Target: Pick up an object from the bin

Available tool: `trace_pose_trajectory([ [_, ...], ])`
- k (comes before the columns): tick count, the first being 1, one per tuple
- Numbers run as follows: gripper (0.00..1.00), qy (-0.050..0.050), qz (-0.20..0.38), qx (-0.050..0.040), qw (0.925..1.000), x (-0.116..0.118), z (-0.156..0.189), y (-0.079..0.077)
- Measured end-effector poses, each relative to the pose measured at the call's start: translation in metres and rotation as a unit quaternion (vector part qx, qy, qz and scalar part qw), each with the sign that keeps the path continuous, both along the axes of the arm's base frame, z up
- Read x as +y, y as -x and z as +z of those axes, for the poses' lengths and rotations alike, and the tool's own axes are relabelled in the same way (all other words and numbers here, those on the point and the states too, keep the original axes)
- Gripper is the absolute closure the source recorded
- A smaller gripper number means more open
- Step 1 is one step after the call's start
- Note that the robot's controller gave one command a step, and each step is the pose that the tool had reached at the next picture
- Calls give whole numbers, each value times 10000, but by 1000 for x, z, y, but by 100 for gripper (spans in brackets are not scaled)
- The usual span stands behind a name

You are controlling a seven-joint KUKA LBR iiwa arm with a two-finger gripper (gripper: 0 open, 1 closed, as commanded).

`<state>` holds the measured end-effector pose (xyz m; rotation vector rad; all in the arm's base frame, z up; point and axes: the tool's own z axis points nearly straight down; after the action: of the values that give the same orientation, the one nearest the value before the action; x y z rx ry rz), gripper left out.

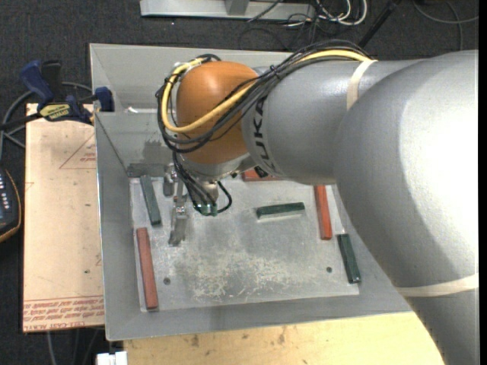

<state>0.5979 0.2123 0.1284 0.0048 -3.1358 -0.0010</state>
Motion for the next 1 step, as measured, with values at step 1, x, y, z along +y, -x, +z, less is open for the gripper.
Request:
trace_pose_trajectory([
  [1, 0, 15, -758, -4, 9971, -59, -46, 47],
])
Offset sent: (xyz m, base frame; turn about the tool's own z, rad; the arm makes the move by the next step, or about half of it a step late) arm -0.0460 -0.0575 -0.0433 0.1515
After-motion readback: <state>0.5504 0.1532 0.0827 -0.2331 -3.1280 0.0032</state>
